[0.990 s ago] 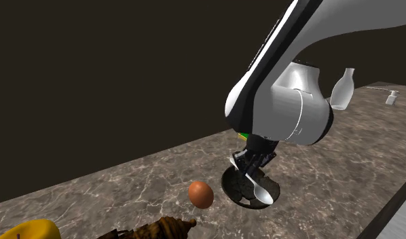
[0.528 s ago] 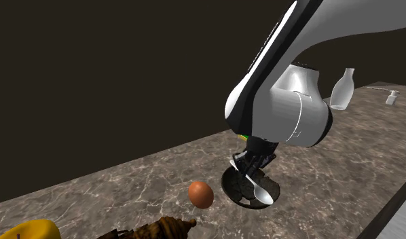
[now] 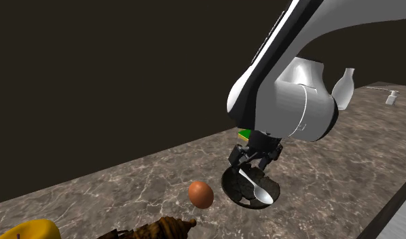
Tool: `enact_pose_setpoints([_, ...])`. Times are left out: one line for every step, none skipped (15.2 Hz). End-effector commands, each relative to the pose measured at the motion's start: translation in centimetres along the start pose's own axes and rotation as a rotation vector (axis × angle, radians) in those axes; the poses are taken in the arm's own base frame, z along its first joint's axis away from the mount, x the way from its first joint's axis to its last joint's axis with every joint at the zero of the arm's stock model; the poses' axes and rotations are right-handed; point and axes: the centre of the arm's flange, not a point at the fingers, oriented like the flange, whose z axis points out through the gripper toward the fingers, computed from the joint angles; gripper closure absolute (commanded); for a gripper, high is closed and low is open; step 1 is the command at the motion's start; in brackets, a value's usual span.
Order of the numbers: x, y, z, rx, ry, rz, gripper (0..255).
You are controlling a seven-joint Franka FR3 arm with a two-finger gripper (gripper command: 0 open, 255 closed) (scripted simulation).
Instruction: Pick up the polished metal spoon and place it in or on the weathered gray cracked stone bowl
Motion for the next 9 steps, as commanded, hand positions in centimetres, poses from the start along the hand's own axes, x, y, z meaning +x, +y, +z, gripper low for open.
enact_pose_setpoints([0.1,0.0,-2.4,0.000,-0.001,0.000,0])
enact_pose_setpoints([0.1,0.0,-3.4,0.000,-0.001,0.000,0])
enact_pose_setpoints([0.1,0.0,-3.4,0.000,-0.001,0.000,0])
enact_pose_setpoints([0.1,0.0,-3.4,0.000,-0.001,0.000,0])
enact_pose_setpoints([0.1,0.0,-3.4,0.000,-0.001,0.000,0])
enact_pose_setpoints([0.1,0.0,-3.4,0.000,-0.001,0.000,0])
enact_pose_setpoints([0.1,0.0,-3.4,0.000,-0.001,0.000,0])
enact_pose_setpoints([0.1,0.0,-3.4,0.000,-0.001,0.000,0])
enact_pose_setpoints([0.1,0.0,-3.4,0.000,-0.001,0.000,0])
